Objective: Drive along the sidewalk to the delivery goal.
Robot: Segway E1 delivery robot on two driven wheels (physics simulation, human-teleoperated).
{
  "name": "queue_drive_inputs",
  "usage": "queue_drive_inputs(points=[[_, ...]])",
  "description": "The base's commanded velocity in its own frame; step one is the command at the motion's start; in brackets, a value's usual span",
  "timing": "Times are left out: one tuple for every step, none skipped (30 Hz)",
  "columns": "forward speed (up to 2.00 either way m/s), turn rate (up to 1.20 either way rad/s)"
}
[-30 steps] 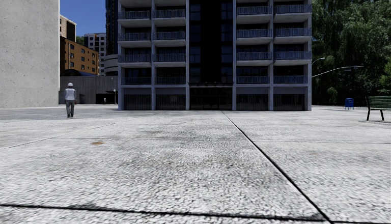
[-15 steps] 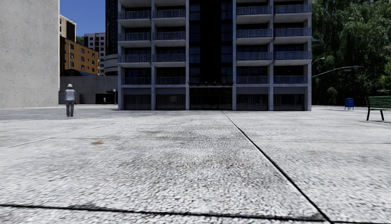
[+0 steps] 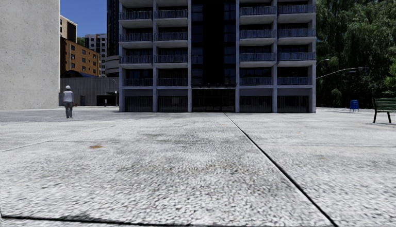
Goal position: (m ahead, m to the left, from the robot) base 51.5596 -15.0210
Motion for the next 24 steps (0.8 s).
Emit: queue_drive_inputs(points=[[2.0, 0.0], [2.0, 0.0], [2.0, 0.0], [2.0, 0.0], [2.0, 0.0], [2.0, 0.0], [2.0, 0.0], [2.0, 0.0], [2.0, 0.0], [2.0, 0.0], [2.0, 0.0], [2.0, 0.0], [2.0, 0.0], [2.0, 0.0], [2.0, 0.0], [2.0, 0.0], [2.0, 0.0], [2.0, 0.0], [2.0, -0.08], [2.0, -0.26], [2.0, -0.45], [2.0, -0.45], [2.0, -0.54], [2.0, -0.56]])
